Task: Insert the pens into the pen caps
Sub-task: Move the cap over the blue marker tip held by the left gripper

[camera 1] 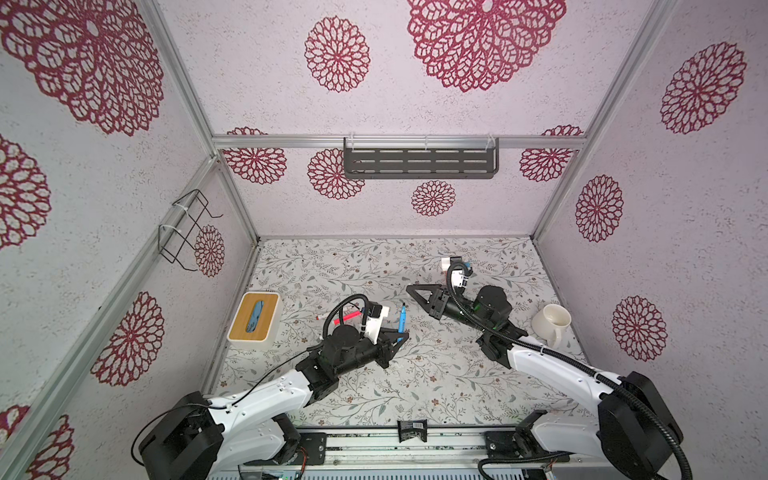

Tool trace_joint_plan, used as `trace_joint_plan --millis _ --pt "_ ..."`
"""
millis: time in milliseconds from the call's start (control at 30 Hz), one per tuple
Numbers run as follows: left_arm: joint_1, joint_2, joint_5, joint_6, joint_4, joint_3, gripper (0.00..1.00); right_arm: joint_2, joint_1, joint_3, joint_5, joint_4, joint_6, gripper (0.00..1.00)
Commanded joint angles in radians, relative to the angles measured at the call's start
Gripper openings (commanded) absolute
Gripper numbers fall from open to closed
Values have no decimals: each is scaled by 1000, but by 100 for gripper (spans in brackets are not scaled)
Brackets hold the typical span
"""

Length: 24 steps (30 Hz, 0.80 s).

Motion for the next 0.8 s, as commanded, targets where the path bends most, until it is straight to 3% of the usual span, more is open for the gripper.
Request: trace_joint_plan --millis 0,767 --pt "-10 4 13 -7 36 15 0 -4 13 30 -31 81 13 7" --pt "-14 -44 -14 -3 -8 22 0 17 27 -28 -71 183 38 6"
